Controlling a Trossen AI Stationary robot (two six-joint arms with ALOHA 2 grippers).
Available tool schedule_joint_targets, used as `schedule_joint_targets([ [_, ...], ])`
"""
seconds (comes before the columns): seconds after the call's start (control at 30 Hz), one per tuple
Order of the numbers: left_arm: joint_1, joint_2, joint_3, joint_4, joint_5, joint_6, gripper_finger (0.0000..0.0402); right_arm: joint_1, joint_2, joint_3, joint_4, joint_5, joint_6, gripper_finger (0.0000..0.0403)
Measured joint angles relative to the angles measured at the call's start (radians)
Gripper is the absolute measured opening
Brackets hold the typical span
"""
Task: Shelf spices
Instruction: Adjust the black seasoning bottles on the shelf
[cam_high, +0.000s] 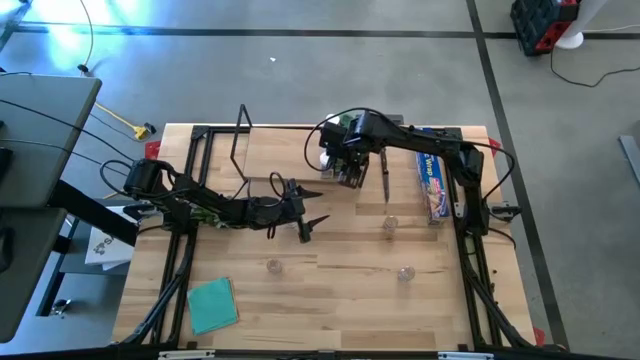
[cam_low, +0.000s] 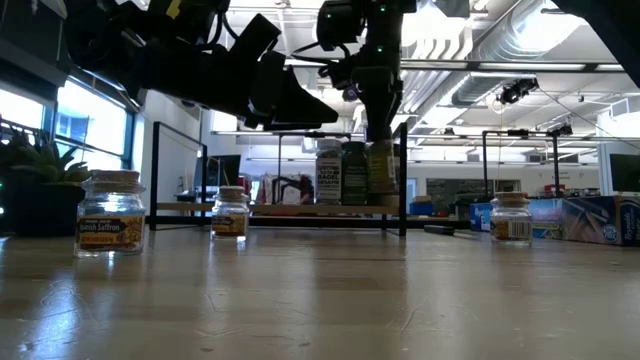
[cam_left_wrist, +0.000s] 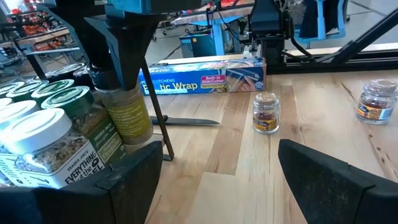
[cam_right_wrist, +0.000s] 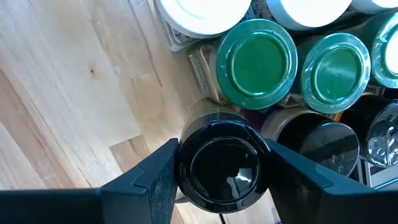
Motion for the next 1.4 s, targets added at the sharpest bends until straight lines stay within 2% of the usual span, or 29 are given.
schedule_joint_targets([
  [1.03, 0.000, 0.000, 0.000, 0.000, 0.000, -0.001, 0.0314, -0.018, 0.000, 0.000, -0.024, -0.011, -0.002, 0.0202],
  [1.4, 0.000, 0.000, 0.000, 0.000, -0.001, -0.001, 0.0314, -0.019, 0.000, 0.000, -0.016, -0.012, -0.002, 0.0234],
])
